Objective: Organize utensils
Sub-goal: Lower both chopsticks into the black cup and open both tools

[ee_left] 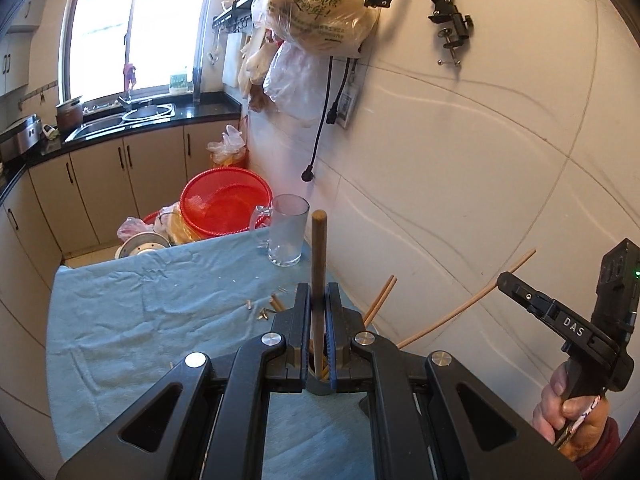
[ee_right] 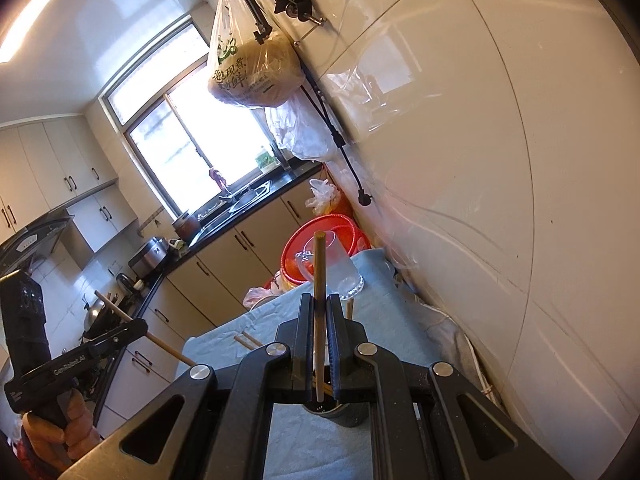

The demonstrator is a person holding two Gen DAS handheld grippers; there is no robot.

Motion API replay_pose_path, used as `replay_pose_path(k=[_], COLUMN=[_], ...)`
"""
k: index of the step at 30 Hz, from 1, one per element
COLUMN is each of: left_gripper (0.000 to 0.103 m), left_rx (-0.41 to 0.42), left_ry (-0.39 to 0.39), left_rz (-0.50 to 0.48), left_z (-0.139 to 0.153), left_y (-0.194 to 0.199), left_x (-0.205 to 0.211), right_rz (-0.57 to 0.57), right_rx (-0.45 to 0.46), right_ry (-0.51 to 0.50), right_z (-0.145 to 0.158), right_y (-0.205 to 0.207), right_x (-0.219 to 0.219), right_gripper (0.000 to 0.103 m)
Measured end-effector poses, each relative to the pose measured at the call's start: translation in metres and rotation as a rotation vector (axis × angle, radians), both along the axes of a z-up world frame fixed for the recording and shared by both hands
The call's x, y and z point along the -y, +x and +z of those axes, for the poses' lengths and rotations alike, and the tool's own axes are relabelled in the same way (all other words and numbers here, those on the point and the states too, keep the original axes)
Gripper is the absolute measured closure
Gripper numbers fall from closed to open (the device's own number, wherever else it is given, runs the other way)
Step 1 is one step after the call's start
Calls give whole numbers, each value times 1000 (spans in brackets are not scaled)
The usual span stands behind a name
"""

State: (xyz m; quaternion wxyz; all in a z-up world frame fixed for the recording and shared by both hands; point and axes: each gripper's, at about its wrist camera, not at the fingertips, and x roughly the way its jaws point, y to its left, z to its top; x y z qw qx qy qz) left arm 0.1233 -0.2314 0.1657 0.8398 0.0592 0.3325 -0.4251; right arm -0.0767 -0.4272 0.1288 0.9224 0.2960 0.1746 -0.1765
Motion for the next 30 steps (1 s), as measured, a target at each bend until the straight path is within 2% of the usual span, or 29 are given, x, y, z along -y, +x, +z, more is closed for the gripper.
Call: replay_pose_path(k=[14,30], left_gripper=[97,97], left_rx=[-45,-93], left_ry=[52,141], left_rz=[6,30], left_z=[-33,-81], left_y=[17,30], left_x=[43,62], right_rz=[25,108], right_rx=[-70,-201], right_ry=[-11,-24], right_z=[-19,-61], right_y=[29,83], right_x=[13,11], right_gripper=[96,96])
